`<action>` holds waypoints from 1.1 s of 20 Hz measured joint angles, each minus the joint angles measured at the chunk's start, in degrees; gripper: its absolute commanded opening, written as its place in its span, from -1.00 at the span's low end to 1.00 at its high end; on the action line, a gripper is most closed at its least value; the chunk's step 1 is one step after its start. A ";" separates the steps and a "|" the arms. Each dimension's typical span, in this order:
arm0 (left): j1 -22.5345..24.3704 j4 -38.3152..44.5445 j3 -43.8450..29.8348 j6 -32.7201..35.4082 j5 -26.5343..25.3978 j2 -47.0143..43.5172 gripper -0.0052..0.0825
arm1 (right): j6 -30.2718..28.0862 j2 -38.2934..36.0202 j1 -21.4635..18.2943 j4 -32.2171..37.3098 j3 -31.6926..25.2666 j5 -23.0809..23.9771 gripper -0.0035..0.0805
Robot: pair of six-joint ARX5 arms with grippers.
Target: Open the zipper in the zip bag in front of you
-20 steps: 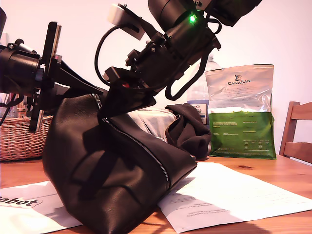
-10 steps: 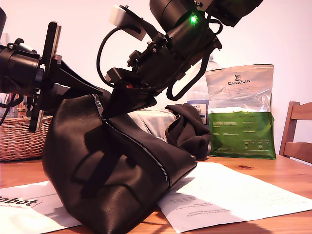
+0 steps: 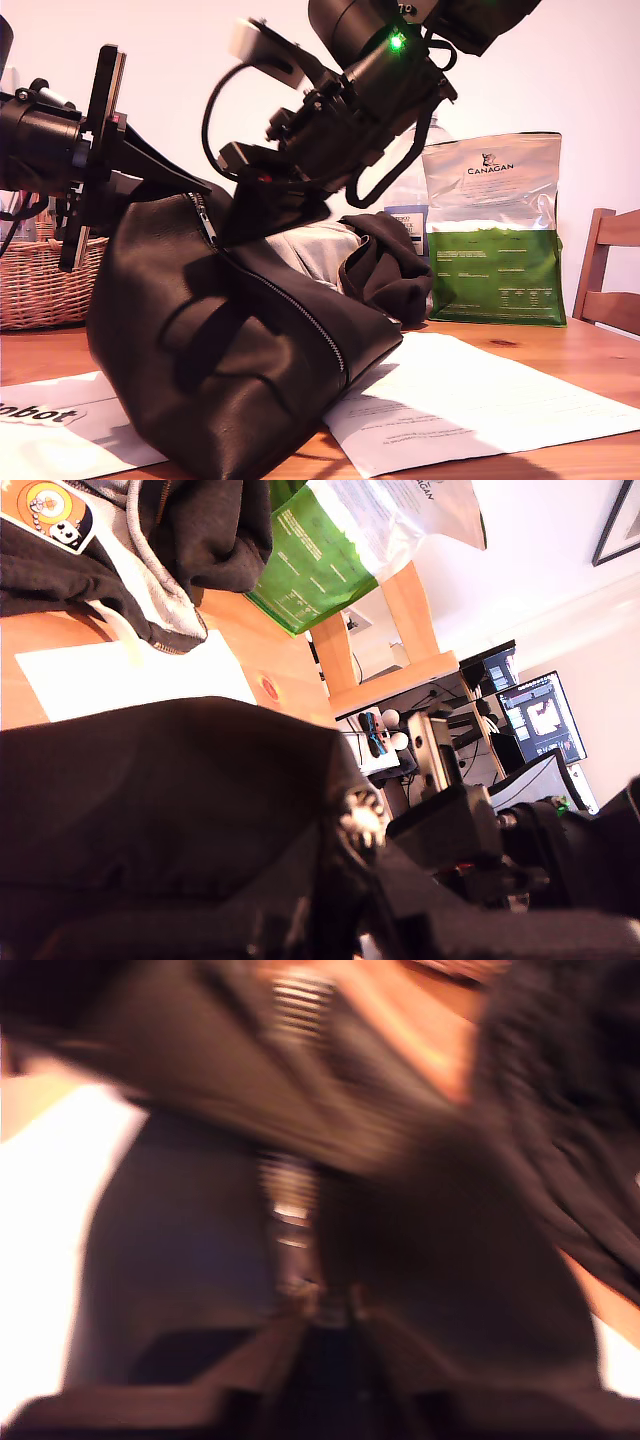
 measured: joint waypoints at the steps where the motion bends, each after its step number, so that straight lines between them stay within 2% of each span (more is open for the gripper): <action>1: 0.00 -0.24 0.00 0.00 -0.28 0.00 -0.94 | 0.76 0.00 0.02 -0.09 0.00 1.42 -0.44; 13: 0.00 -2.69 0.00 -0.02 -4.81 -0.02 -0.94 | 2.01 0.00 2.86 -0.37 0.00 2.58 -0.44; 22: 0.00 -3.04 0.00 -1.11 -4.87 -0.02 -0.94 | 2.16 0.00 3.08 2.01 0.00 2.71 -0.44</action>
